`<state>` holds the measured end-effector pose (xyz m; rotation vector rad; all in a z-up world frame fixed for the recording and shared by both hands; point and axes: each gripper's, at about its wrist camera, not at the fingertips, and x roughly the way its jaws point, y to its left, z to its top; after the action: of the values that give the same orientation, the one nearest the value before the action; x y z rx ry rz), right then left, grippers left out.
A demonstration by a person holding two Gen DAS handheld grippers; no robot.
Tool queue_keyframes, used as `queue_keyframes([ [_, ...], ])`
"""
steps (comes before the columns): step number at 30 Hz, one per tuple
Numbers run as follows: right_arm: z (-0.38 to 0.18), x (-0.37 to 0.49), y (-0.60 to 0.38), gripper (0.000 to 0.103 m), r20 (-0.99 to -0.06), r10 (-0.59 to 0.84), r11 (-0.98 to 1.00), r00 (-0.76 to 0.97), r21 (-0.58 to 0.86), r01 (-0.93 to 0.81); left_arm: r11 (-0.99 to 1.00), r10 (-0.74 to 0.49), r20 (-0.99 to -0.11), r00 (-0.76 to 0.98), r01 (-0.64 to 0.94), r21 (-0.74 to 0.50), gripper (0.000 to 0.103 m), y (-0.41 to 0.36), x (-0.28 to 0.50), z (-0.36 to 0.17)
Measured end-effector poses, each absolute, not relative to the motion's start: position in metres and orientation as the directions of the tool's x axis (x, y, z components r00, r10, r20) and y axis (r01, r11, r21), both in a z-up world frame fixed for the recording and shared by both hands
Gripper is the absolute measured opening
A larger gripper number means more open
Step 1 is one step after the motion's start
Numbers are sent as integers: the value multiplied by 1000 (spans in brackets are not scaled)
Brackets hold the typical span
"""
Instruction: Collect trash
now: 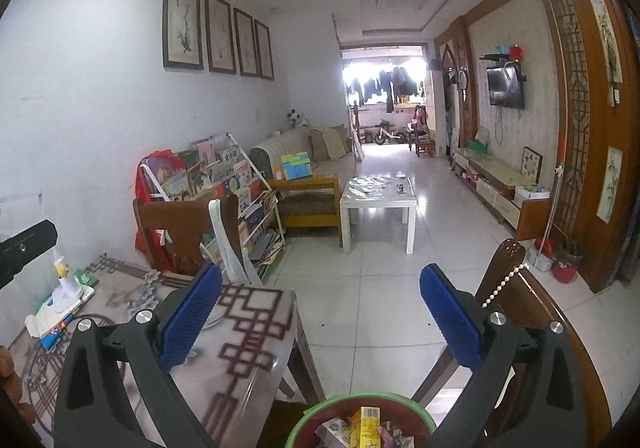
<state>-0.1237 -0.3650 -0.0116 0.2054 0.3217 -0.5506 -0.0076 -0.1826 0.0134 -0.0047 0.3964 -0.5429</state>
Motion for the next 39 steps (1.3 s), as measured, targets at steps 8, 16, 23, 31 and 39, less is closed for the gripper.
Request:
queue_keyframes([
  [8,-15,-124,-367,96,-371,-476,828,798,117,548,854,-510,-368,777,510,-106,98,-184,-8,12],
  [16,-21,-125,-368,96,-390,-478,818,787,127,560,847,-518,-383,764,520,-108,98,-184,-6,10],
  [23,-21,-120,-368,96,-403,-469,823,786,123,554,848,-516,-390,762,520,-106,98,-184,-3,10],
  [31,-25,-110,-367,96,-417,-456,829,786,124,546,851,-509,-401,762,514,-104,98,-184,2,7],
  [39,-28,-101,-366,96,-436,-440,836,785,119,535,853,-507,-407,760,512,-107,98,-183,7,4],
])
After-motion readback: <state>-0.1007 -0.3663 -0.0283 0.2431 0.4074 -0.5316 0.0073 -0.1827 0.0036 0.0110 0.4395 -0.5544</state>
